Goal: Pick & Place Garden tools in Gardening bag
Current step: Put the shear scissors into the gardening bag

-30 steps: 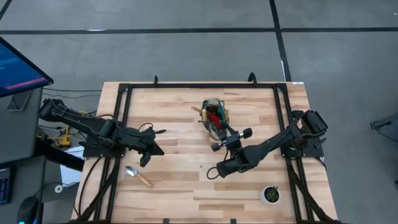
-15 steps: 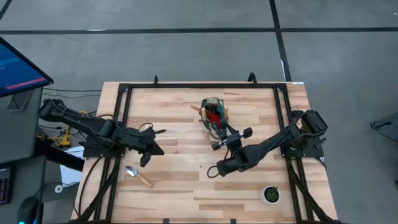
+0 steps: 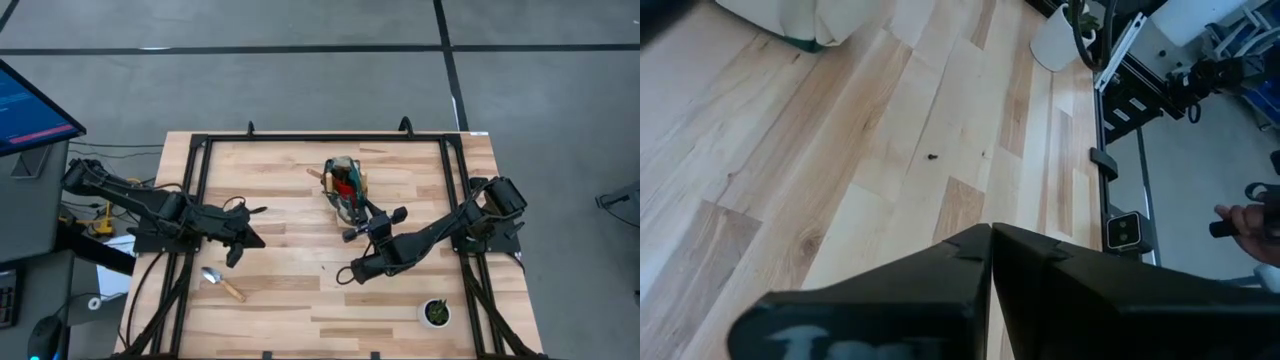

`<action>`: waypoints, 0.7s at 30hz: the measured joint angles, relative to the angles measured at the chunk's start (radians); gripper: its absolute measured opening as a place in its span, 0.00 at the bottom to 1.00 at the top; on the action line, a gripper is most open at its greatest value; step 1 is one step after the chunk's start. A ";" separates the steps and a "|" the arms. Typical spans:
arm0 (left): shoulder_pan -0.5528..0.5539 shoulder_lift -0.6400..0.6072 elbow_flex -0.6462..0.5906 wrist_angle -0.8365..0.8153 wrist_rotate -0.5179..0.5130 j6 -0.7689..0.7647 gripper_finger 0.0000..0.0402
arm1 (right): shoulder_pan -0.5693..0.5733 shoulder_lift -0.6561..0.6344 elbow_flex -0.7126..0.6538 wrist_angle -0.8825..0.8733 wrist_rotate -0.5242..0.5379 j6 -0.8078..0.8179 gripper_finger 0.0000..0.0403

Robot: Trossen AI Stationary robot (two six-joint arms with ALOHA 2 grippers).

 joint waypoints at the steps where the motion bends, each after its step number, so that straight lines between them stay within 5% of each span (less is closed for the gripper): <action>1: 0.000 0.000 0.000 0.000 0.000 0.001 0.00 | 0.000 0.000 0.000 0.000 0.000 -0.013 0.13; 7: 0.000 0.000 0.000 0.002 0.000 0.019 0.00 | -0.020 0.000 0.000 0.023 -0.001 -0.034 0.17; 21: 0.000 0.000 0.000 0.006 0.001 0.040 0.00 | 0.013 0.000 0.001 0.020 -0.003 -0.216 0.44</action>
